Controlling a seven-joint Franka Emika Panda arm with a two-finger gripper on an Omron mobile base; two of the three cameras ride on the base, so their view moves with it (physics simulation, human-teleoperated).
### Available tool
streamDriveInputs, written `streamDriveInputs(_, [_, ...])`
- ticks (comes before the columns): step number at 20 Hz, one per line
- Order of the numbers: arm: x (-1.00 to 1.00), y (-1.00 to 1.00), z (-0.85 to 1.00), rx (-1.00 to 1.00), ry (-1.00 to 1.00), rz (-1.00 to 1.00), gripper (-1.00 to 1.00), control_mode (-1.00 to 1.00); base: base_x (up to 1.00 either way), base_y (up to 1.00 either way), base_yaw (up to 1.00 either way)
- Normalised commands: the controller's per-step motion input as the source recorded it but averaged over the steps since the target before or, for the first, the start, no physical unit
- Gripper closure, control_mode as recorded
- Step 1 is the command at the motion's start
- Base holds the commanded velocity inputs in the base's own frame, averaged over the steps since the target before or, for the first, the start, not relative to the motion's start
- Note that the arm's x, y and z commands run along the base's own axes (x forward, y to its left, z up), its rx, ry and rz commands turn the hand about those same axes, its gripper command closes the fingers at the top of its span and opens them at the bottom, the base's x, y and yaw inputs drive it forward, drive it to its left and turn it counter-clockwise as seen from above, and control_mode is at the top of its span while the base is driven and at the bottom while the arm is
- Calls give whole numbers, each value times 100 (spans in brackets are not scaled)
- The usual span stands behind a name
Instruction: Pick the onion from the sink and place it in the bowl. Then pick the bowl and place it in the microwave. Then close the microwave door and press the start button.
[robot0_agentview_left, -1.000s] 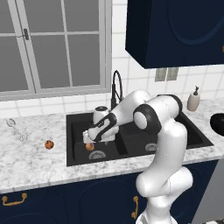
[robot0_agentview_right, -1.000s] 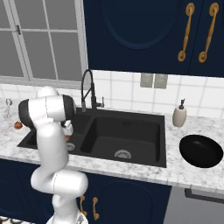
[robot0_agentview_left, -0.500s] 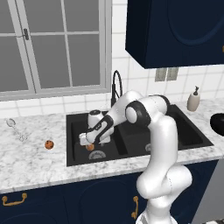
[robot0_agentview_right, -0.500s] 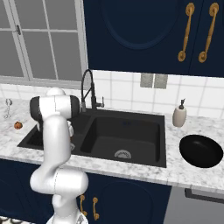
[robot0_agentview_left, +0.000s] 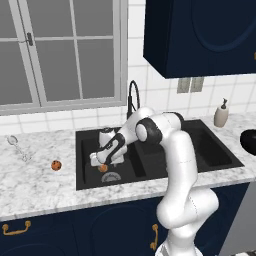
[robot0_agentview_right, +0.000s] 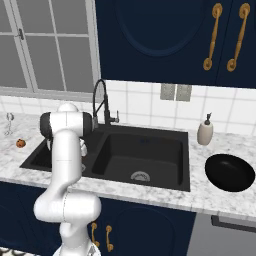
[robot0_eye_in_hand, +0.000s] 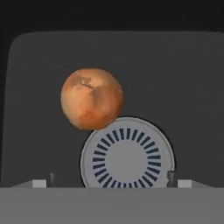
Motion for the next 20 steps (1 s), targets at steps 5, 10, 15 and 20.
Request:
streamDriveInputs(5, [31, 11, -29, 0, 0, 0, -100, -100, 0, 0, 0])
streamDriveInputs(10, [30, 6, -26, 0, 0, 0, -100, -100, 0, 0, 0])
streamDriveInputs(15, [36, 12, -27, 0, 0, 0, -100, -100, 0, 0, 0])
streamDriveInputs(20, [19, 23, -41, 0, 0, -1, 100, -100, 0, 0, 0])
